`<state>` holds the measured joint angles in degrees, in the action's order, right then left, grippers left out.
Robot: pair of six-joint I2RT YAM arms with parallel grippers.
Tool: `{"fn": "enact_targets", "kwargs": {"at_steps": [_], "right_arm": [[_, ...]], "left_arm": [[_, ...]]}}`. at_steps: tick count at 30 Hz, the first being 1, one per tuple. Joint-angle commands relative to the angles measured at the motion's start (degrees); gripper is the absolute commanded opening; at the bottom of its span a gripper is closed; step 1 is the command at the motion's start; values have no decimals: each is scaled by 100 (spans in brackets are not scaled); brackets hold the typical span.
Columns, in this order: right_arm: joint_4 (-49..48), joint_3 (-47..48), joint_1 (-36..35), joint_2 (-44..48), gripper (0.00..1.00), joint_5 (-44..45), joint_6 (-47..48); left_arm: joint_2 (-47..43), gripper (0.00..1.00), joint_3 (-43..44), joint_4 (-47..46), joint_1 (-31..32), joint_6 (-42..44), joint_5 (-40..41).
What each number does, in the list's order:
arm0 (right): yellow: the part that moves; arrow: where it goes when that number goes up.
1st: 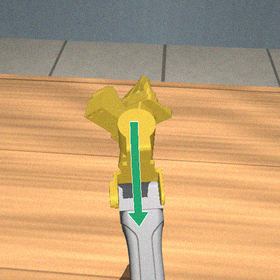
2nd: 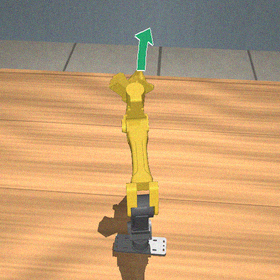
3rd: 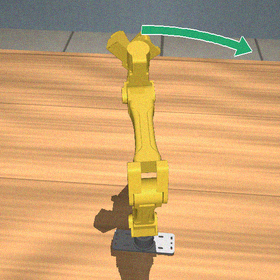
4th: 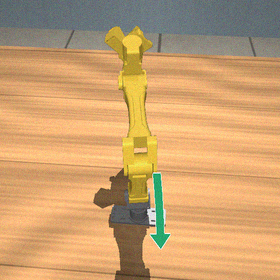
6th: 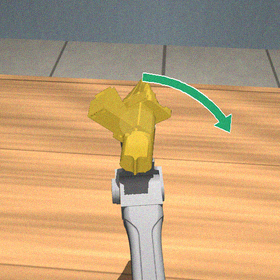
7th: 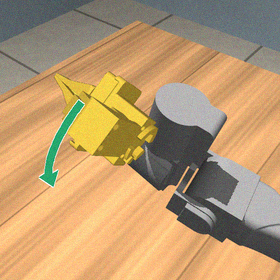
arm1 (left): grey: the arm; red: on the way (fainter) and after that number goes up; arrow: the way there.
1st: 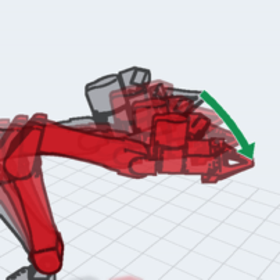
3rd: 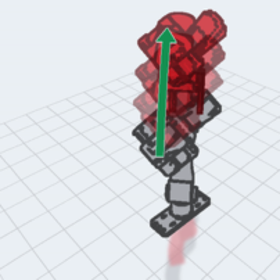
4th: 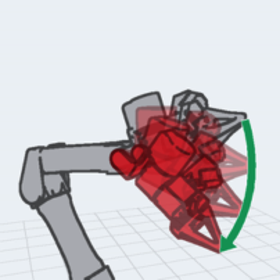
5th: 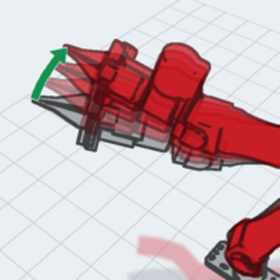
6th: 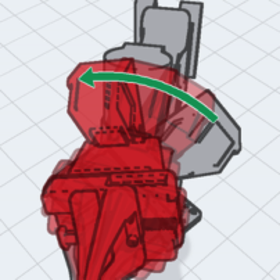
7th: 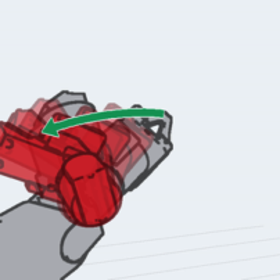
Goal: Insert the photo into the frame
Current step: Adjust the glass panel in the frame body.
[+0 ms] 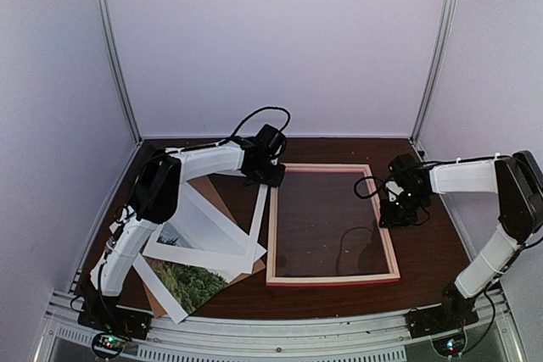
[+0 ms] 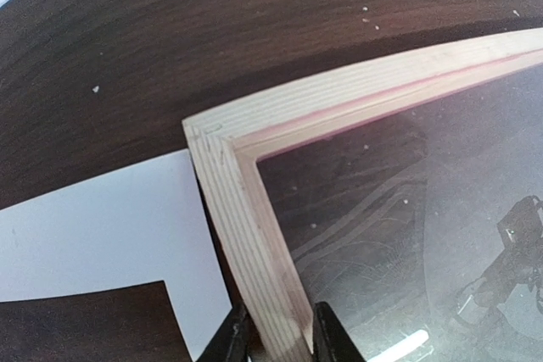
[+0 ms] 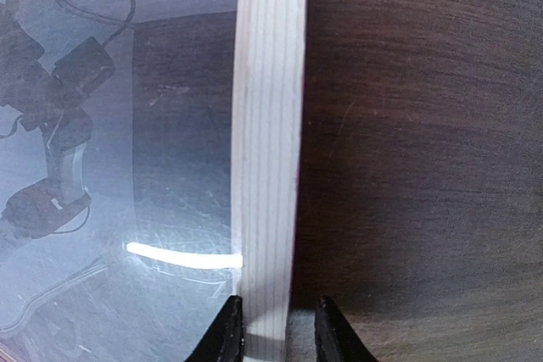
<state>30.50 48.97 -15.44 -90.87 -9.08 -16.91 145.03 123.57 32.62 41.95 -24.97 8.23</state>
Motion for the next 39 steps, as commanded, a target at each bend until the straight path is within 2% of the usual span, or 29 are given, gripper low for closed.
{"fn": "enact_targets", "kwargs": {"at_steps": [1, 9, 18, 29, 32, 39], "right_arm": [[192, 2, 37, 54, 29, 65, 30], [161, 51, 60, 13, 29, 24, 17], [101, 73, 59, -76, 29, -94, -8], [37, 7, 60, -20, 29, -86, -22], [10, 15, 66, -79, 29, -32, -11], [-15, 64, 125, -125, 29, -22, -49]], "left_arm": [[268, 26, 255, 95, -52, 35, 24], [359, 26, 282, 194, -47, 56, -98], [258, 34, 141, 212, -8, -496, -205], [176, 32, -55, 199, 32, -544, -6], [-54, 32, -384, -121, 27, -545, -128], [-782, 47, -742, -654, 18, -489, -573]]}}
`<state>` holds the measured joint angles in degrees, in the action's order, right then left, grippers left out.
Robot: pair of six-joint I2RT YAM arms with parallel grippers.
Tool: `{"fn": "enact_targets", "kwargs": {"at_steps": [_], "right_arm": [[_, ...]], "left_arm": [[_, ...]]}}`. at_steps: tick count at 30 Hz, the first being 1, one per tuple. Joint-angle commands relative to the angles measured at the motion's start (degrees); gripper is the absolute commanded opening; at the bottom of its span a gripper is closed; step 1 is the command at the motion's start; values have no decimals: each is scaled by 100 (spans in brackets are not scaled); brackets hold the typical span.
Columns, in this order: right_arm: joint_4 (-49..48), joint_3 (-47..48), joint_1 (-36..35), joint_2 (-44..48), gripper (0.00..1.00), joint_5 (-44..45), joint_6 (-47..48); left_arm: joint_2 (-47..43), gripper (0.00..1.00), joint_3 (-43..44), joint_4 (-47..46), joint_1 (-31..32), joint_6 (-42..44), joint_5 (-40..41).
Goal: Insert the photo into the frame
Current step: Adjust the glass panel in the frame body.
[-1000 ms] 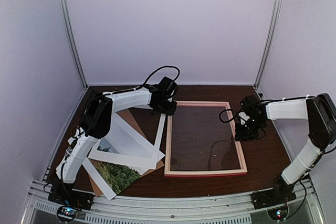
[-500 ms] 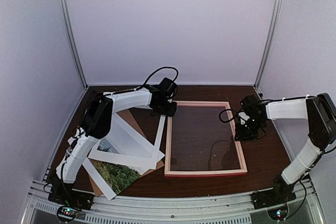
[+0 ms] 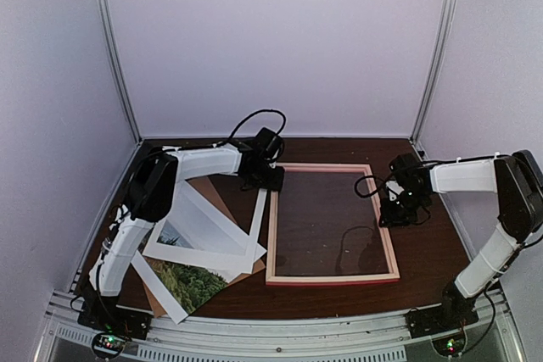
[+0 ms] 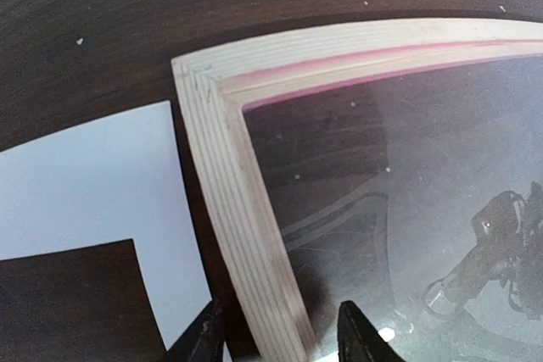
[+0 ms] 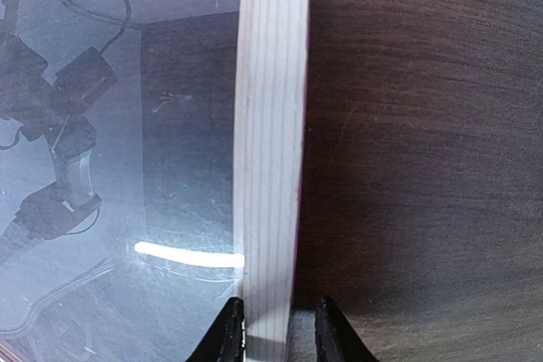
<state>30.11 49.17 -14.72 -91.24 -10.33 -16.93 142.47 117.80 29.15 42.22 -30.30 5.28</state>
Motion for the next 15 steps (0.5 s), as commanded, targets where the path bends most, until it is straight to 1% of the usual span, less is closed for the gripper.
{"fn": "enact_targets", "kwargs": {"at_steps": [1, 4, 8, 15], "right_arm": [[37, 51, 64, -91, 29, 120, -59], [56, 71, 107, -85, 30, 152, -91], [120, 139, 224, -162, 29, 162, -54], [308, 232, 439, -104, 30, 213, 69]], "left_arm": [[-626, 50, -214, -351, -11, 69, -323], [-1041, 57, -453, -441, -32, 162, -381], [-1602, 62, -928, -462, -109, 275, -353], [-2565, 68, -1960, -470, -423, 411, -180]]}}
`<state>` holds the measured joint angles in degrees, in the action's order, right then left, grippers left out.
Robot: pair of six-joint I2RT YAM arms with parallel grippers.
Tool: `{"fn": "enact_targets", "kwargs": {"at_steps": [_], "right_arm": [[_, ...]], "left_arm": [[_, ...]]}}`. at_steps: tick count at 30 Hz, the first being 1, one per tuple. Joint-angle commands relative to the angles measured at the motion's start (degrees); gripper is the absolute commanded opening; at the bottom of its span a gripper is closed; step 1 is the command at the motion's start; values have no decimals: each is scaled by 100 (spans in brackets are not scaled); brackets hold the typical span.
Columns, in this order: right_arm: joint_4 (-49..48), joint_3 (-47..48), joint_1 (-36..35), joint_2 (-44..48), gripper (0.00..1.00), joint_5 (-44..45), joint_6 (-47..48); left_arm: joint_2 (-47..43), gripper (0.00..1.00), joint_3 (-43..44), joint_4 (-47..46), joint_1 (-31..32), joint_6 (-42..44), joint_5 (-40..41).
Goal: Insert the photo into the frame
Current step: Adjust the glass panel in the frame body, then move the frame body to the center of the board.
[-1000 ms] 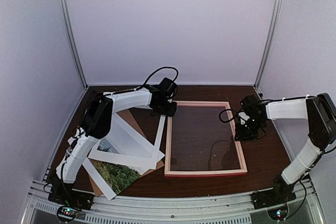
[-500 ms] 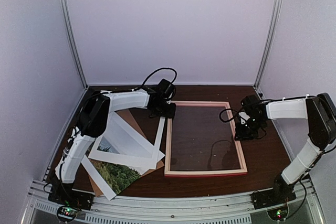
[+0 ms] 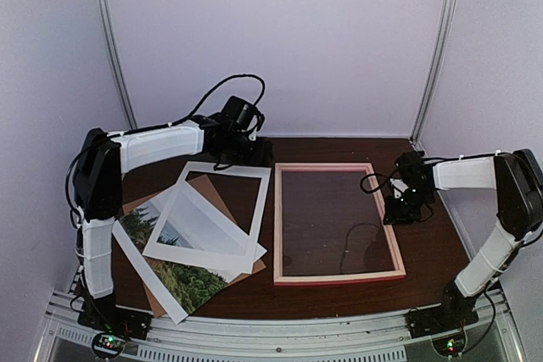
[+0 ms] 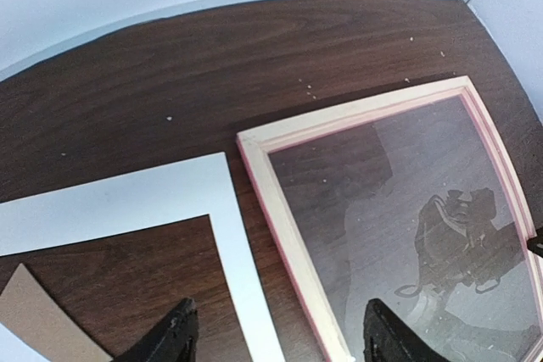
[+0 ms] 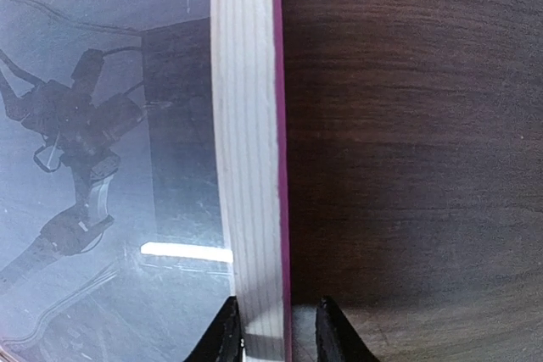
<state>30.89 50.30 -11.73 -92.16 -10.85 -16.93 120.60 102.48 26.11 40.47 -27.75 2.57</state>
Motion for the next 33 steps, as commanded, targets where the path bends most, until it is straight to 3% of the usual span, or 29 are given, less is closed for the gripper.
{"fn": "enact_targets", "kwargs": {"at_steps": [1, 10, 19, 26, 33], "right_arm": [[244, 120, 156, 19, 30, 263, 87], [407, 279, 186, 253, 39, 389, 242], [154, 454, -2, 842, 66, 86, 155], [-432, 703, -786, 606, 71, -330, -211], [-787, 1591, -2178, -217, 73, -343, -416]], "left_arm": [[-453, 68, -533, -135, -298, 168, 95], [-1278, 71, -1884, -95, -1096, 42, -90], [-2019, 75, -2940, 158, -1949, 94, -33], [-2192, 76, -3356, 274, -2559, 115, -257], [-2171, 75, -3572, 225, -2727, 138, 73]]}}
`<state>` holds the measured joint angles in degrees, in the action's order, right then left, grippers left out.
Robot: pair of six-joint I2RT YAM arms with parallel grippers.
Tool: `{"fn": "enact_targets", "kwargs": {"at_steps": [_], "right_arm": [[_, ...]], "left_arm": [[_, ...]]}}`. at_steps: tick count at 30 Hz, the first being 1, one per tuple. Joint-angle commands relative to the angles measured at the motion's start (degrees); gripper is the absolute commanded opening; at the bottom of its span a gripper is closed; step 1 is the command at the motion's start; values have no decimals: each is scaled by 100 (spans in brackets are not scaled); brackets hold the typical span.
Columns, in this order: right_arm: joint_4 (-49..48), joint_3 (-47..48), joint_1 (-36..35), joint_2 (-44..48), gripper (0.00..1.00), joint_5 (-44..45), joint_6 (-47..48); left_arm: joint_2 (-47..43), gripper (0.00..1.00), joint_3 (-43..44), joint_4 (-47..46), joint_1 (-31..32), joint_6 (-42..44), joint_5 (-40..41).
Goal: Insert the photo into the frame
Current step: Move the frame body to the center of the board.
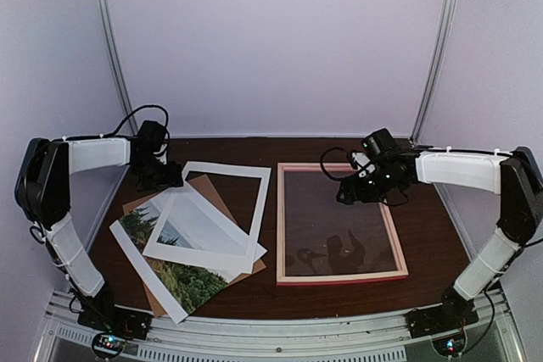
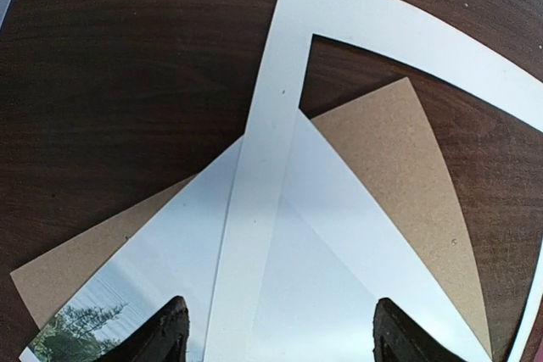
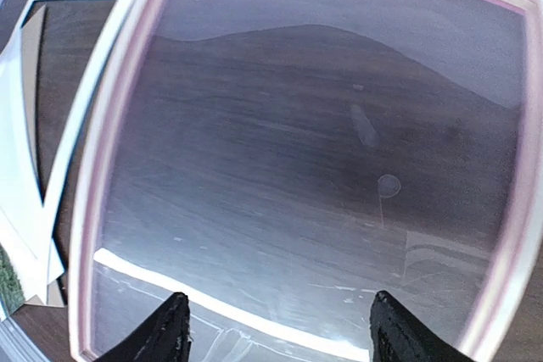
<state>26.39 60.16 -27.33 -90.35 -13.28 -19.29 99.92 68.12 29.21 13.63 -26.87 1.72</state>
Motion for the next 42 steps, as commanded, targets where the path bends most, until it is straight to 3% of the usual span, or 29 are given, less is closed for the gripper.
{"fn": "enact_targets", "kwargs": {"at_steps": [1, 7, 15, 20, 25, 32, 42], "right_arm": [[-294, 796, -796, -555, 73, -134, -180], [-62, 1919, -1789, -1455, 75, -248, -178], [-196, 2919, -2493, -2612, 76, -503, -576], [-481, 3134, -2573, -3071, 76, -709, -990], [-148, 3441, -2593, -3444, 75, -545, -1092], [542, 3579, -2593, -3491, 77, 340, -1039], [991, 3534, -2436, -3514, 79, 1177, -895]], "left_arm": [[-123, 75, -194, -140, -44, 24, 154], [-169, 75, -398, -302, -44, -47, 87], [-371, 76, -539, -314, -78, 46, 164], [-587, 76, -587, -319, -90, 58, 173], [-699, 77, -633, -367, -97, 68, 156], [-587, 77, -685, -466, -142, 41, 134], [-86, 76, -435, -593, -416, 201, -597]]}}
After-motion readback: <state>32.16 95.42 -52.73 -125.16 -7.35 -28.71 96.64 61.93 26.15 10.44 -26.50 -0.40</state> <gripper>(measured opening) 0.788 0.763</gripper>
